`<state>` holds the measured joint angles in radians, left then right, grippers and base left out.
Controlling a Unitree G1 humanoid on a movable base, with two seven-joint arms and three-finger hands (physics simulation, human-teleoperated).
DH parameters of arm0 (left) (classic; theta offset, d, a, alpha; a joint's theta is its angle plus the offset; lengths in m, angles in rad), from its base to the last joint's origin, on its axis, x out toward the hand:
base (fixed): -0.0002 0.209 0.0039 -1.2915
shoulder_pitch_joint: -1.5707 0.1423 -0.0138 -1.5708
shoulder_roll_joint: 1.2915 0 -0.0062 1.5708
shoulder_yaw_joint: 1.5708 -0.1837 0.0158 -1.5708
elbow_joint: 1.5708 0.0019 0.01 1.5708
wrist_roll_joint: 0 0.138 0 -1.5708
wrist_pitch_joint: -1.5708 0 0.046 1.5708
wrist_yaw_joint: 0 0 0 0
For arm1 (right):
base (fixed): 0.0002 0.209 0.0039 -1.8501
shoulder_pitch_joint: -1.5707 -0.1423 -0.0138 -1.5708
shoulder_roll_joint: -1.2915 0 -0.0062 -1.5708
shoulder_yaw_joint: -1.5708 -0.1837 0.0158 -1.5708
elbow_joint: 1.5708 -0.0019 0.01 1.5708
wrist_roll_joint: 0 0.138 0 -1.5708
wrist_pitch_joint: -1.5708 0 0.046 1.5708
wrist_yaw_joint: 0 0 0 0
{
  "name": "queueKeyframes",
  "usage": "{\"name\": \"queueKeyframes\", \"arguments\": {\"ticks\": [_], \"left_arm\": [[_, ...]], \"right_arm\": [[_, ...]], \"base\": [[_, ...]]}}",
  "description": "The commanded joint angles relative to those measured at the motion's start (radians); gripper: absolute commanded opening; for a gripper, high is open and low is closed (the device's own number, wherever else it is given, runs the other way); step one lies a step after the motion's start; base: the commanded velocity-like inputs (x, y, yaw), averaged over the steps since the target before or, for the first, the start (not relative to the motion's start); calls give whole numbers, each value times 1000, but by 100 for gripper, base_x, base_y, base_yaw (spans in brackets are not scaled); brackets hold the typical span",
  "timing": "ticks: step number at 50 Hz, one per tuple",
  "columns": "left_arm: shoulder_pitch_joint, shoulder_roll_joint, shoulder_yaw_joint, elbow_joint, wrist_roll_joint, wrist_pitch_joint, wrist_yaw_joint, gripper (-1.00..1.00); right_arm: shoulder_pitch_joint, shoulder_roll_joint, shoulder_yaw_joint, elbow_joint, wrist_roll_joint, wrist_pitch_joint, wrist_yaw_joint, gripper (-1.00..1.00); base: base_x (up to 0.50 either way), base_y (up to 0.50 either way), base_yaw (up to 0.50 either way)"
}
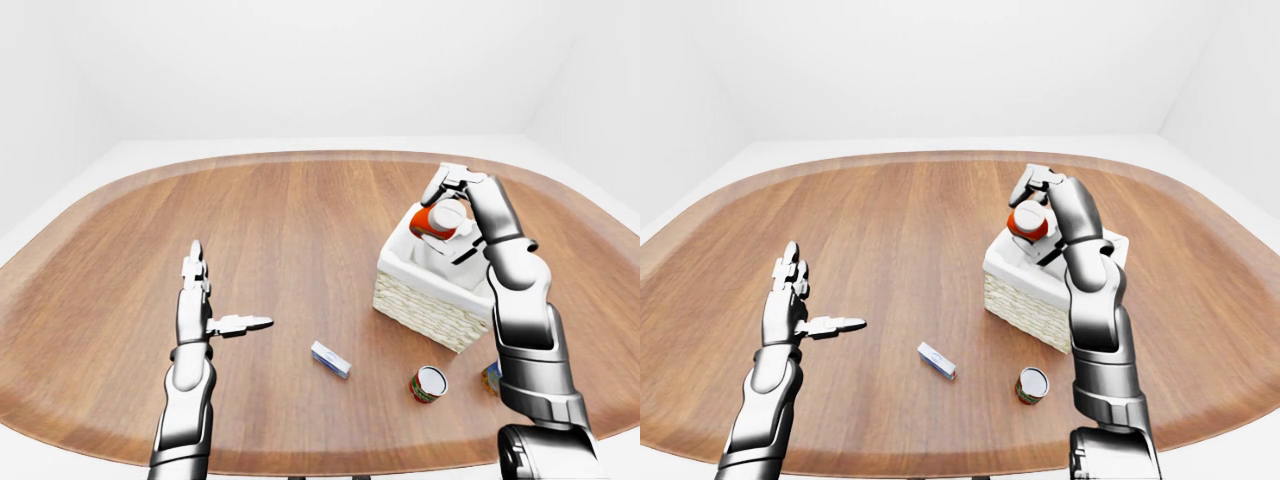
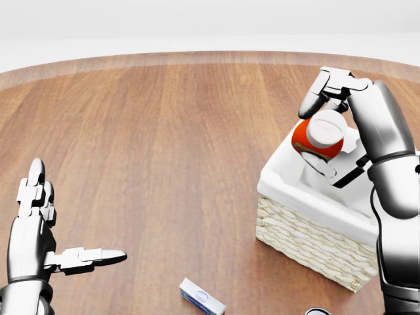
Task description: Pick up the ketchup, and put it in the basket.
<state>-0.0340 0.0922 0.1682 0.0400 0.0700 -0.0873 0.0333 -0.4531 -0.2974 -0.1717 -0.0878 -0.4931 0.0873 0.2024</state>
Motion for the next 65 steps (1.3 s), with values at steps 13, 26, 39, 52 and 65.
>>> {"name": "queueKeyframes", "arguments": {"ticks": [13, 26, 39, 52, 65], "left_arm": [[-4, 2, 2, 8, -5, 0, -4, 100], [-2, 1, 1, 4, -6, 0, -4, 100], [4, -2, 1, -12, -10, 0, -8, 100], [9, -3, 3, -27, -14, 0, -10, 100], [9, -2, 7, -31, -21, 0, -11, 100]], "right_arm": [[-259, -124, 24, 533, -96, 0, -66, -100], [-373, -154, 74, 834, -251, 0, -116, -100], [-467, -144, 127, 1118, -361, 0, -210, -100], [-482, -144, 140, 1158, -421, 0, -216, -100], [-496, -142, 147, 1193, -433, 0, -226, -100]], "base": [[0, 0, 0], [0, 0, 0], [0, 0, 0], [0, 0, 0], [0, 0, 0]]}}
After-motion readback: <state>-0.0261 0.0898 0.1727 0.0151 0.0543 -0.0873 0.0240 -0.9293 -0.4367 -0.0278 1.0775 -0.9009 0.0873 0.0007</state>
